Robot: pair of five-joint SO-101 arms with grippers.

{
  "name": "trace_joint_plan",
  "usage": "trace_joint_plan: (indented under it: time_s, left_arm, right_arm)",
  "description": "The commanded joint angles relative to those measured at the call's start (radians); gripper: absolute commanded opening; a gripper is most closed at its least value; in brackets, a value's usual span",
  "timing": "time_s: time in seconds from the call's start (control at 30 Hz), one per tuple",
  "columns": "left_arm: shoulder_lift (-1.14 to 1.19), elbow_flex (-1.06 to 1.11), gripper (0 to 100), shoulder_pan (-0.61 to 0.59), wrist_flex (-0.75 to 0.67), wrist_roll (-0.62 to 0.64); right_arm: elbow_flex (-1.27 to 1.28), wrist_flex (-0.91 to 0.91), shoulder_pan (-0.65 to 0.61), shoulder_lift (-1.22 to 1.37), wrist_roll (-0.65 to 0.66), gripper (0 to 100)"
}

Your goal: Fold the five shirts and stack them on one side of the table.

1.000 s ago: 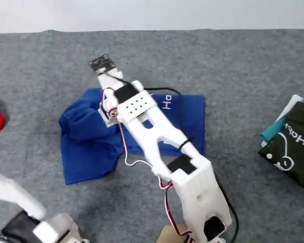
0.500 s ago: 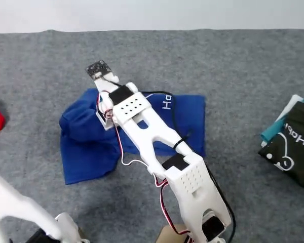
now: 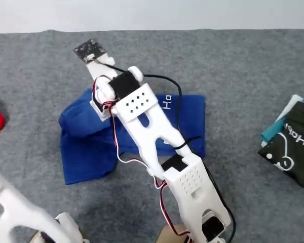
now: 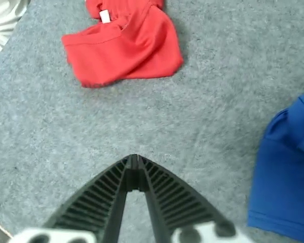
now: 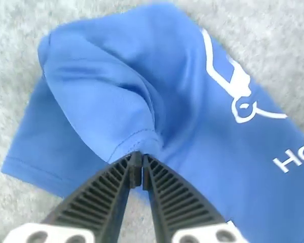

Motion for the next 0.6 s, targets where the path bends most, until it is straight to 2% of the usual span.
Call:
trace_joint_plan:
  time_s: [0.0, 0.3, 0.57]
  left_arm:
    - [-0.068, 0.022, 0, 0.048, -0.020, -0.012]
    - [-0.261, 0.231, 1, 0.265, -0.023, -0.014]
    - [-0.539, 0.394, 1, 0.388, -0.026, -0.014]
  right_arm:
    - [-0.094, 0.038, 0.028, -0.056, 0.014, 1.0]
    - [-0.104, 0.036, 0.038, -0.108, 0.038, 1.0]
    - [-0.106, 0.016, 0.136, -0.171, 0.074, 1.0]
